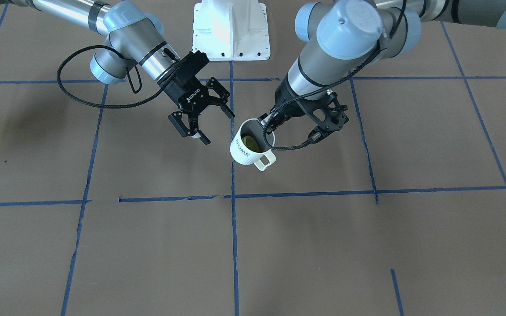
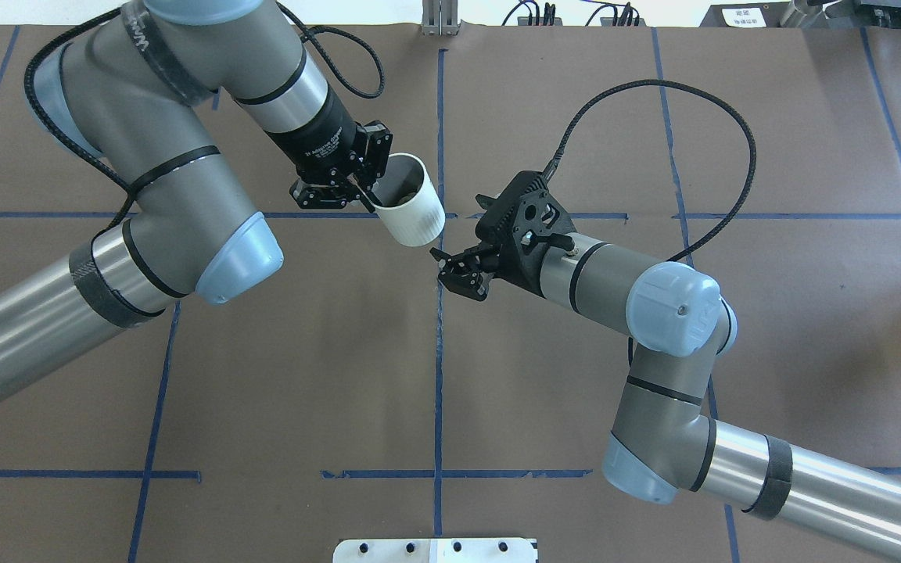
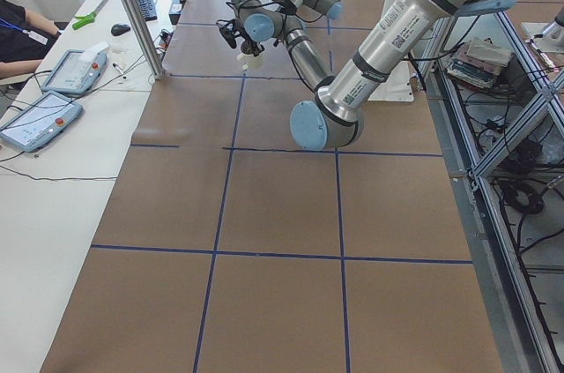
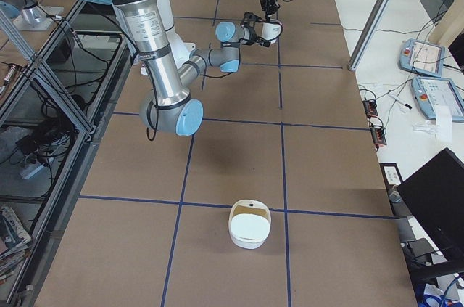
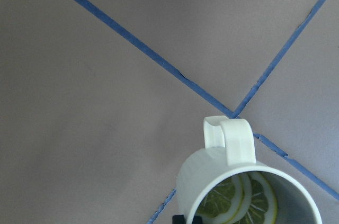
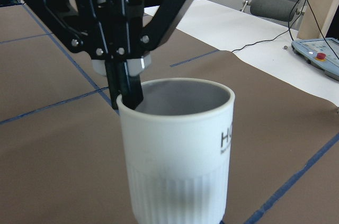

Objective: Left arm hands cup to right arm to dump lemon

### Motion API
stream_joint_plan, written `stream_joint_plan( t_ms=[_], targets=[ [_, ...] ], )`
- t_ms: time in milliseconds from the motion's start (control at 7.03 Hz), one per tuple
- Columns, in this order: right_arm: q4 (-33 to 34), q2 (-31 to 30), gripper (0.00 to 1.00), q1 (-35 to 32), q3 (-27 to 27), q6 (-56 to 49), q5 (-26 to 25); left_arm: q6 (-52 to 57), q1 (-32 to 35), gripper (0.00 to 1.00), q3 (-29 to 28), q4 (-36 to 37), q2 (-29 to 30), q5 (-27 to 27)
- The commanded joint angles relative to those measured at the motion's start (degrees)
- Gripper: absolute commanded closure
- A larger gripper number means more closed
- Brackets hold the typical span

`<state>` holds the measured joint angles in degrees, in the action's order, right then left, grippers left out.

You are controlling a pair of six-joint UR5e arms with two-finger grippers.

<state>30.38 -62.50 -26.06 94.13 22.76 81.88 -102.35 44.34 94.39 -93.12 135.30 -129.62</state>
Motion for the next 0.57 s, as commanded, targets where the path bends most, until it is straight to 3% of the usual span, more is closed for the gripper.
stream_joint_plan(
  t_ms=[0, 427],
  targets=[
    [0.0, 0.0, 0.01, 0.1, 0.0, 0.0, -0.1, -4.5, -1.9, 1.00, 0.0, -3.0, 0.9, 0.8],
    [0.0, 0.0, 0.01, 0.2, -0.1, 0.0, -0.5, -6.3, -2.6, 1.00, 0.4, -3.8, 1.3, 0.8]
  ],
)
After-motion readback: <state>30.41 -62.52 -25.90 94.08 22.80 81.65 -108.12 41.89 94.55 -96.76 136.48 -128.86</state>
